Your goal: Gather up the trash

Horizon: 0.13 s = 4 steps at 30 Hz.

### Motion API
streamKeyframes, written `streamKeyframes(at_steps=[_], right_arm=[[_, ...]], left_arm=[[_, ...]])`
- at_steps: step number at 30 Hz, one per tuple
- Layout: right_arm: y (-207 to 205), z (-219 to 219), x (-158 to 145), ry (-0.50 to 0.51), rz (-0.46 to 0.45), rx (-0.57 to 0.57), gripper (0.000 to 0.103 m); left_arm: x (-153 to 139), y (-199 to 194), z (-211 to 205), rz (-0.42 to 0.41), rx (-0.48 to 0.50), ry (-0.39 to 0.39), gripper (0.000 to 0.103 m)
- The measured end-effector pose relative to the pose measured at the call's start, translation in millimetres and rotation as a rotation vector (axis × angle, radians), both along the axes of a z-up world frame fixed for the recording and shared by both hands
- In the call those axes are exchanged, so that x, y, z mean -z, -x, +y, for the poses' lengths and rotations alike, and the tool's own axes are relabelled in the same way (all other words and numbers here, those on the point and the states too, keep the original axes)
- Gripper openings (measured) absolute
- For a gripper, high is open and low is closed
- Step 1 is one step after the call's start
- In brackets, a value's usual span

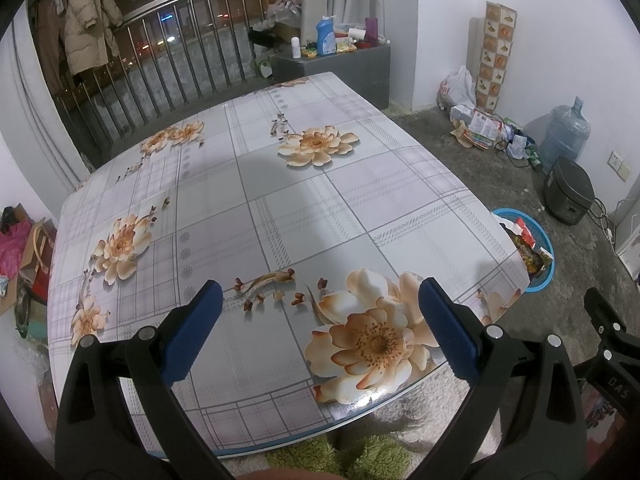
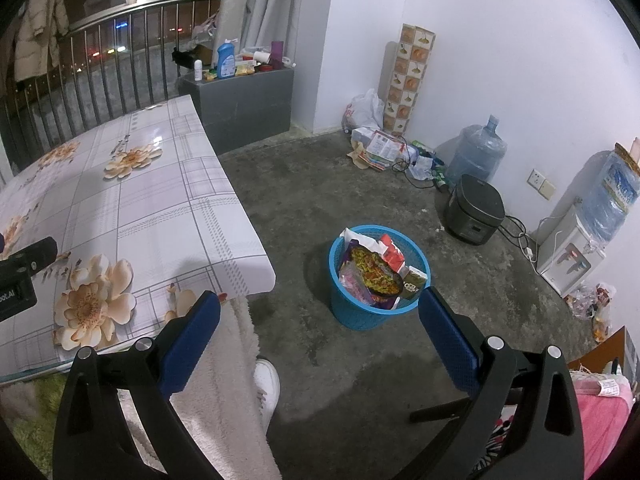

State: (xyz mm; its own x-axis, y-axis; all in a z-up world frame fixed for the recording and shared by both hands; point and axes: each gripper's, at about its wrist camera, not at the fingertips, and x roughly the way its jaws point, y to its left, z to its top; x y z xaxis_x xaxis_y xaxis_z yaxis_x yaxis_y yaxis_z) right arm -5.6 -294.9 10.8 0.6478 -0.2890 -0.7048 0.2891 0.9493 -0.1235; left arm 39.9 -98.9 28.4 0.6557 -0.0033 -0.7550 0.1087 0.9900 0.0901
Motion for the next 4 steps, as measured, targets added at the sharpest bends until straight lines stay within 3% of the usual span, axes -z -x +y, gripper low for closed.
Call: streamKeyframes(at_steps=[4], right_arm=[[-0.1,0.2,-0.1,0.000,0.000,0.000,0.097]], left_arm=[[2.2,3.4,4.7,0.002,-0.003,0.002,0.094]])
